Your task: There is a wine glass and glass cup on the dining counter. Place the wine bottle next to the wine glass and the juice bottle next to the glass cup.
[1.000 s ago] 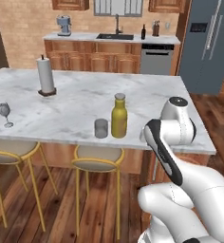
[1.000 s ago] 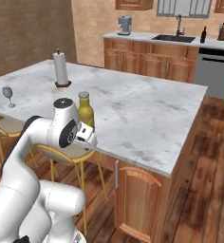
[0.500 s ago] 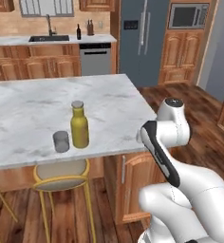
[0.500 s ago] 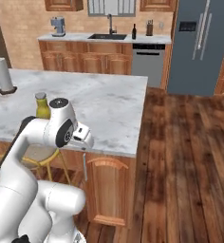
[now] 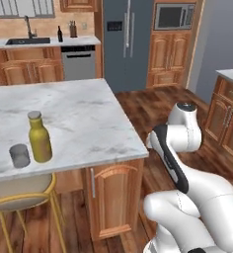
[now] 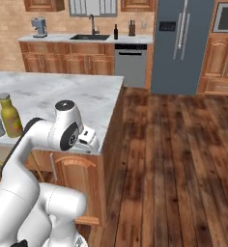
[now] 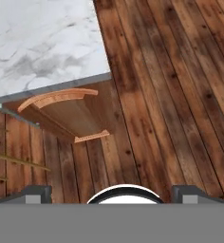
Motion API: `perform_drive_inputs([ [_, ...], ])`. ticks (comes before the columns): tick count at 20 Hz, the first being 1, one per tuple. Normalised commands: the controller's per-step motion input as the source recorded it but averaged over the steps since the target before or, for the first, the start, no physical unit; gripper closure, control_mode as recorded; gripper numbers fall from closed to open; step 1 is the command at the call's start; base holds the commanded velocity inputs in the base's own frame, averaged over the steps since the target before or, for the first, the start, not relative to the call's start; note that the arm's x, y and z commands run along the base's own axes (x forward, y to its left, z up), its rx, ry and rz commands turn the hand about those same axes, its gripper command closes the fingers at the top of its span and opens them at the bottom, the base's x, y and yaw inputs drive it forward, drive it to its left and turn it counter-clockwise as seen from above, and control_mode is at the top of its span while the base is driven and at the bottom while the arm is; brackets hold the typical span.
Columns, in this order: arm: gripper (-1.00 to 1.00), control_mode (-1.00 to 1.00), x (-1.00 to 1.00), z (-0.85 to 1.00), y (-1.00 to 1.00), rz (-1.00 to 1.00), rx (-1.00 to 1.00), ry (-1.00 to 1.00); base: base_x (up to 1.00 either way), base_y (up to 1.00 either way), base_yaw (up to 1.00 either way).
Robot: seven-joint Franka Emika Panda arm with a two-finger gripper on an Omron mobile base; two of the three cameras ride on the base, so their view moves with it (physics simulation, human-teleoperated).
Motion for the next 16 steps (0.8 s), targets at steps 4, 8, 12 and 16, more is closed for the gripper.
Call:
perform_drive_inputs([
  [4,-1.00,1.00,0.00,0.00,0.00,0.00,0.00,0.00,0.14,-0.79,0.00],
  [8,-1.00,1.00,0.00,0.00,0.00,0.00,0.00,0.00,0.22,-0.75,0.01],
  [12,-1.00,1.00,0.00,0.00,0.00,0.00,0.00,0.00,0.28,-0.72,0.02],
  [16,-1.00,1.00,0.00,0.00,0.00,0.00,0.00,0.00,0.43,-0.62,0.06],
])
